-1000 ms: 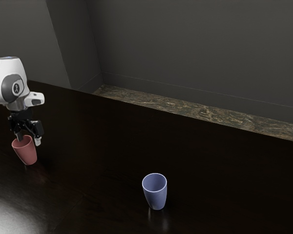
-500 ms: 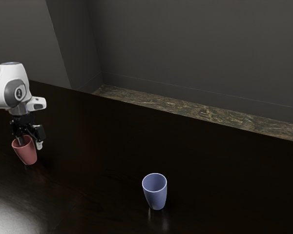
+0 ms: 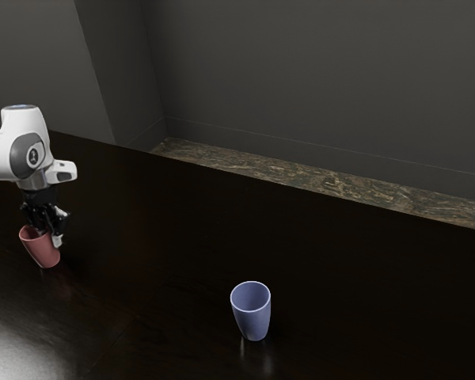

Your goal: Place the left cup onto the right cup

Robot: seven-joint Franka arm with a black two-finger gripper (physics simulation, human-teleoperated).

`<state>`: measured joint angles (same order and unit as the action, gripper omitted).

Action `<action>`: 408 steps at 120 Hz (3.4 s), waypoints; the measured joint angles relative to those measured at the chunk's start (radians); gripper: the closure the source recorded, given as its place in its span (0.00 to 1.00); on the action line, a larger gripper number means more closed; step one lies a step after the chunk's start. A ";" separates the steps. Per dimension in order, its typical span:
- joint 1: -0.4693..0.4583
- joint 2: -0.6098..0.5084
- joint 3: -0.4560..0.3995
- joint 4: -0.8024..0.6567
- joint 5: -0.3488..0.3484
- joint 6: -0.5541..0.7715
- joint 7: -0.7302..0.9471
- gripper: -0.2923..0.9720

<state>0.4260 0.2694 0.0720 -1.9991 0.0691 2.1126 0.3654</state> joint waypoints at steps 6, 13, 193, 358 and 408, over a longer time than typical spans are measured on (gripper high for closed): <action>0.000 0.001 0.000 0.000 0.003 0.003 0.000 0.74; 0.000 0.003 0.000 0.000 0.006 0.005 -0.001 0.77; -0.380 -0.410 -0.009 -0.110 0.057 -0.128 -0.248 0.85; -0.598 -0.272 -0.310 0.093 -0.012 -0.196 -1.024 0.85; -0.601 -0.196 -0.368 0.173 -0.008 -0.235 -1.181 0.85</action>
<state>-0.1748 0.0738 -0.2964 -1.8260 0.0609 1.8777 -0.8153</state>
